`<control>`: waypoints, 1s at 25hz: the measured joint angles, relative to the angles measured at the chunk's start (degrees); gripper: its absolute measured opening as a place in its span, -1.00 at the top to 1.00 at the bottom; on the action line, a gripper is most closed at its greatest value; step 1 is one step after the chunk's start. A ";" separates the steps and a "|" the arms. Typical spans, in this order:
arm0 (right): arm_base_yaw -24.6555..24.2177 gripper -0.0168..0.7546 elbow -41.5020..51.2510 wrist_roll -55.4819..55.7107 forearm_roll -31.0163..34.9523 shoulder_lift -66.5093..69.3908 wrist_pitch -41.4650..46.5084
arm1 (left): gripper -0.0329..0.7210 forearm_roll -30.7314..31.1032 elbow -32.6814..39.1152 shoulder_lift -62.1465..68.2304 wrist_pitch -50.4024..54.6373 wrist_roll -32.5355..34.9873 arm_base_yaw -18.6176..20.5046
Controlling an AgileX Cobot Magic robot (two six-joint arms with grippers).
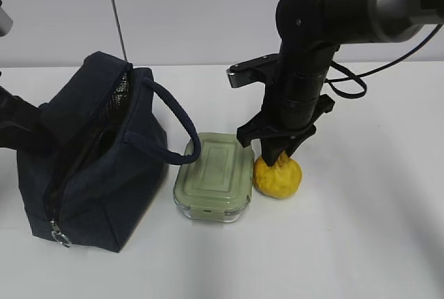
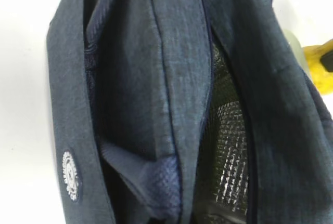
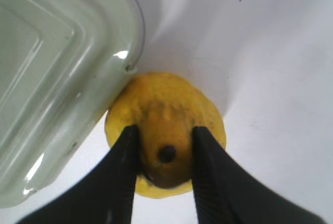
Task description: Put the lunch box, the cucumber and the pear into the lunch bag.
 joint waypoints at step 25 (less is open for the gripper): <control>17.34 0.38 -12.05 -13.10 14.12 -8.61 -12.63 | 0.91 0.30 0.00 0.00 0.00 0.00 0.00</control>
